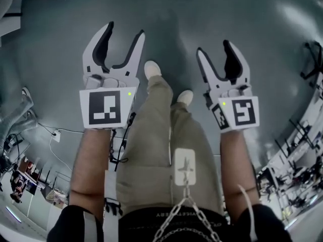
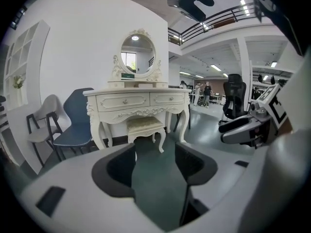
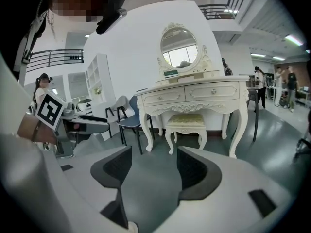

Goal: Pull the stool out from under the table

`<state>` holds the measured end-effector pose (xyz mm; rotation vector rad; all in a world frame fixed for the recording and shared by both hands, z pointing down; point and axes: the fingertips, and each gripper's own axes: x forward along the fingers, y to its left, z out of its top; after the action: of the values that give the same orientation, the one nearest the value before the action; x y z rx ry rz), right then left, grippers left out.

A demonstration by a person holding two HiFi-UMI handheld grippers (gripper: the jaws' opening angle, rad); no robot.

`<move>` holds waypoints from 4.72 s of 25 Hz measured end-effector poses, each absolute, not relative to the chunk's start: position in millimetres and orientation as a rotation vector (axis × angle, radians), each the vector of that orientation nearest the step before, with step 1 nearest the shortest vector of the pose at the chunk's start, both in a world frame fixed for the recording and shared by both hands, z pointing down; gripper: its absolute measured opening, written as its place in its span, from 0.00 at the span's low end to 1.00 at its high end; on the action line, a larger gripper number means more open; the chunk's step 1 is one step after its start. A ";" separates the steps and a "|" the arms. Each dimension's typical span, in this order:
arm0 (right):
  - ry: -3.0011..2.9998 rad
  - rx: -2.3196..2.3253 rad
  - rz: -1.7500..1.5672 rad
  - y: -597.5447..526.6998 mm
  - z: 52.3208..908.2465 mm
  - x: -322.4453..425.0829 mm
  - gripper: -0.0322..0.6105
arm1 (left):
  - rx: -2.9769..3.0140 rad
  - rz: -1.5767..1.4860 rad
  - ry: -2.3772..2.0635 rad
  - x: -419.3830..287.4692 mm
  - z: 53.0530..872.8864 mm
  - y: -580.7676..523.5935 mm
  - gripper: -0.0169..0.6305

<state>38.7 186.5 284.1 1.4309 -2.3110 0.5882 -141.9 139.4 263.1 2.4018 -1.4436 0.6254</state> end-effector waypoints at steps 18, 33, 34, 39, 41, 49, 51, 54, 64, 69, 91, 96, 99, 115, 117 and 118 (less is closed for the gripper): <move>-2.319 1.490 0.636 127.2 278.8 22.2 0.47 | 2.381 0.653 -1.315 -138.4 295.1 105.6 0.40; -2.349 1.391 0.677 93.0 286.9 33.2 0.47 | 2.357 0.700 -1.352 -117.8 291.5 54.8 0.39; -2.351 1.380 0.682 88.7 287.8 36.6 0.47 | 2.351 0.695 -1.365 -114.9 290.4 49.5 0.40; -2.367 1.327 0.678 60.4 286.9 49.7 0.47 | 2.314 0.698 -1.416 -108.8 290.4 27.6 0.40; -2.382 1.302 0.668 47.5 284.4 54.8 0.47 | 2.305 0.731 -1.432 -108.5 291.6 21.7 0.39; -2.441 1.197 0.628 1.1 272.4 70.6 0.47 | 2.232 0.731 -1.556 -102.9 278.0 -15.8 0.40; -2.451 1.167 0.608 -6.9 270.4 76.0 0.47 | 2.215 0.720 -1.584 -102.2 274.0 -25.5 0.40; -2.454 1.141 0.569 -22.7 270.4 87.2 0.47 | 2.199 0.686 -1.627 -102.1 267.4 -41.5 0.40; -2.343 1.249 0.597 -69.9 308.9 112.6 0.47 | 2.201 0.787 -1.545 -107.7 317.2 -72.7 0.40; -2.280 1.291 0.628 -96.9 339.3 121.1 0.47 | 2.226 0.901 -1.449 -99.2 355.0 -100.3 0.40; -1.986 1.297 0.634 -223.3 499.3 153.4 0.49 | 2.140 1.069 -1.386 -132.9 515.9 -234.4 0.42; -1.895 1.354 0.593 -244.1 517.0 178.6 0.53 | 2.131 1.115 -1.362 -132.1 542.7 -256.5 0.44; -1.853 1.358 0.560 -256.1 527.1 185.2 0.54 | 2.123 1.176 -1.353 -136.5 552.9 -267.2 0.44; -1.753 1.261 0.464 -289.9 551.8 201.4 0.55 | 2.179 1.349 -1.127 -116.2 578.4 -286.0 0.46; -1.760 1.269 0.472 -288.3 552.3 200.6 0.54 | 2.143 1.307 -1.158 -117.1 577.8 -286.1 0.46; -1.764 1.272 0.477 -288.1 551.8 199.9 0.54 | 2.129 1.290 -1.172 -117.7 576.7 -286.9 0.46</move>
<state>199.9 -288.1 551.8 1.2716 -1.7636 0.4771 -117.7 -286.9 576.7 2.1290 -1.1721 1.2897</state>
